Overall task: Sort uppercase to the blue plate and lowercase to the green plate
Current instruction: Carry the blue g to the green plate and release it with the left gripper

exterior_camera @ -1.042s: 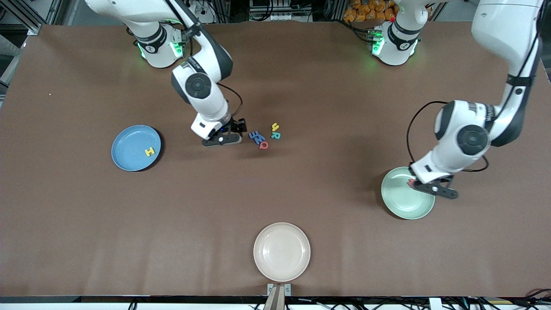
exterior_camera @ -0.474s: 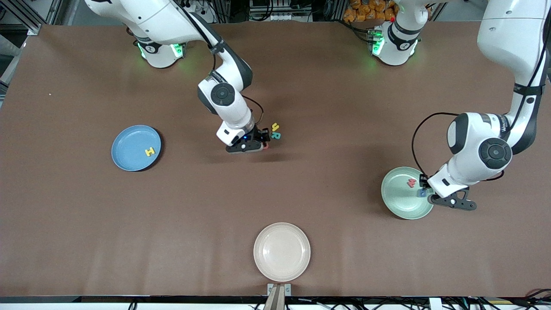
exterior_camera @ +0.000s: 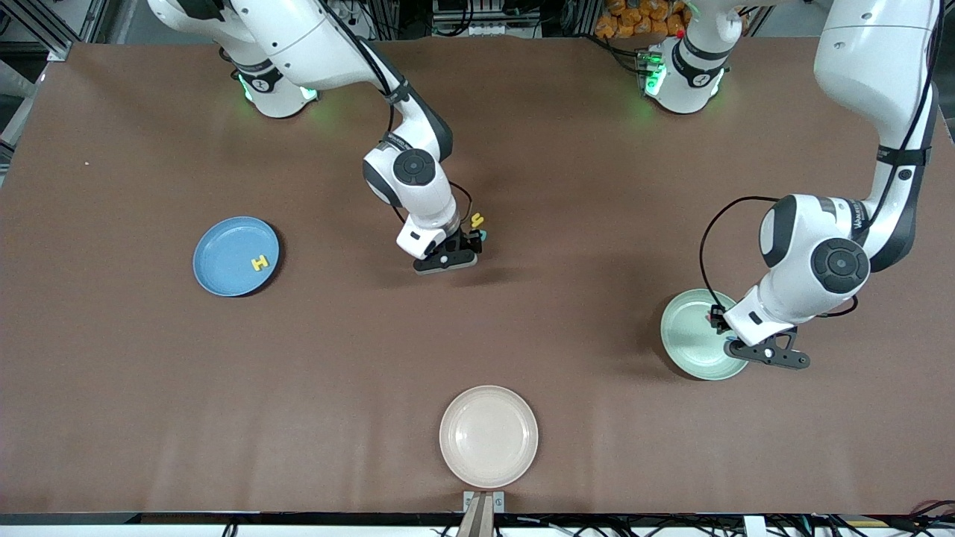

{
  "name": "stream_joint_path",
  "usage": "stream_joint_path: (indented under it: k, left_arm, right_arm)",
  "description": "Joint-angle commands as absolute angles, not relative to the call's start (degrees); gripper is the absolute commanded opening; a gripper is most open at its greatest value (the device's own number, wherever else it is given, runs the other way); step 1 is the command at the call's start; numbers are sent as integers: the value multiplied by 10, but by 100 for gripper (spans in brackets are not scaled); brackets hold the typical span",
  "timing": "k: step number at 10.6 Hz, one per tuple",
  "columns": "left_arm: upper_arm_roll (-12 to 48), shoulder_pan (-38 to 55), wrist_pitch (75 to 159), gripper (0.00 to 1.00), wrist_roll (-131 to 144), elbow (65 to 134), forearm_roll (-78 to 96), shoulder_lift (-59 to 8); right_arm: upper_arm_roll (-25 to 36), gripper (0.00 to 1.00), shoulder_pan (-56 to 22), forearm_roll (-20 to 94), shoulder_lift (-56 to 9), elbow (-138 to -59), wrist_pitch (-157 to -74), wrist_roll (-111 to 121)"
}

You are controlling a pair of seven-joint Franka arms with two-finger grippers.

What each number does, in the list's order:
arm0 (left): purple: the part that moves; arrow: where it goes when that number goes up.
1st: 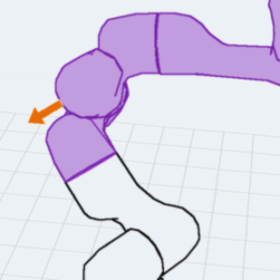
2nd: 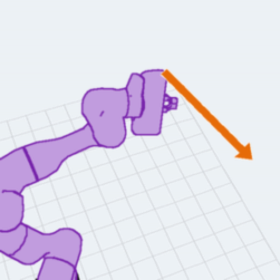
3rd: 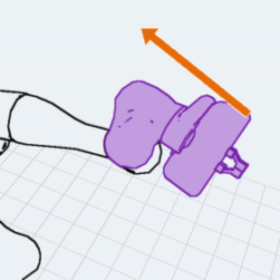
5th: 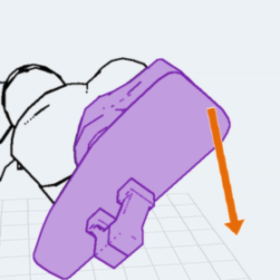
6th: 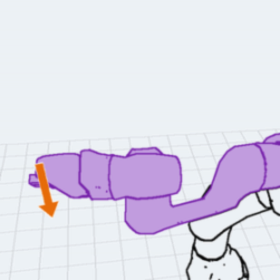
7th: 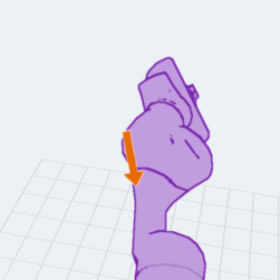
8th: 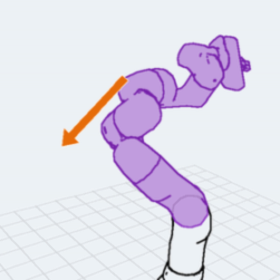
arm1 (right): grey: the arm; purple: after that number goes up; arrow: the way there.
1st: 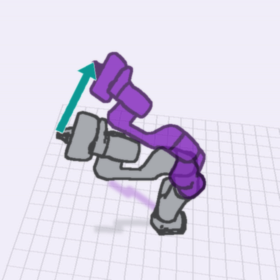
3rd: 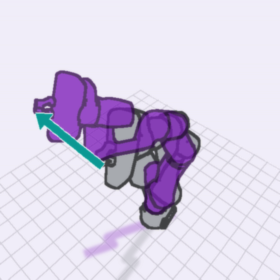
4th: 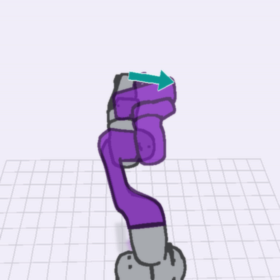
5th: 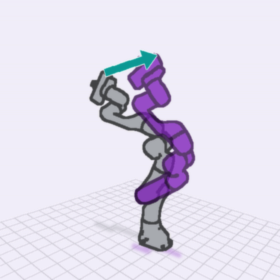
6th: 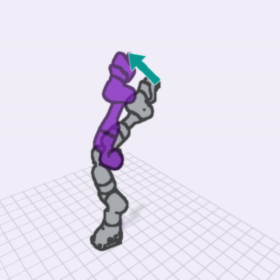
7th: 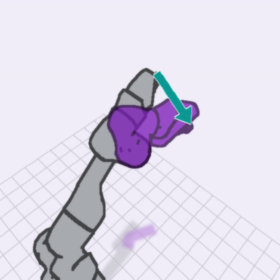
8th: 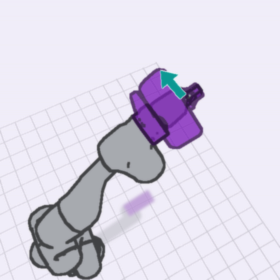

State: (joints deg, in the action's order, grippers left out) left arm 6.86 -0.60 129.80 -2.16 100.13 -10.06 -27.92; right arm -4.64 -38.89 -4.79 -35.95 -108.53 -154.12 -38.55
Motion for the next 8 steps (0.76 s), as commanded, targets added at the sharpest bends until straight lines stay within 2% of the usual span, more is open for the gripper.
stream_joint_path:
  k: [1, 4, 7, 8]
  left_arm:
    - [62, 15, 1205, 70, -19, 952, -91, -248]
    - [62, 32, 1127, 74, -18, 916, -86, -208]
    - [61, 40, 1065, 74, -10, 916, -85, -141]
    - [48, 40, 1056, 79, 5, 916, -77, -115]
  right_arm:
    - [-44, 69, -392, -76, -367, -1076, -1542, -396]
    - [-44, 62, -391, -84, -372, -1078, -1542, -401]
    - [-45, 62, -392, -79, -372, -1085, -1542, -402]
    - [-46, 63, -393, -77, -372, -1087, -1541, -403]
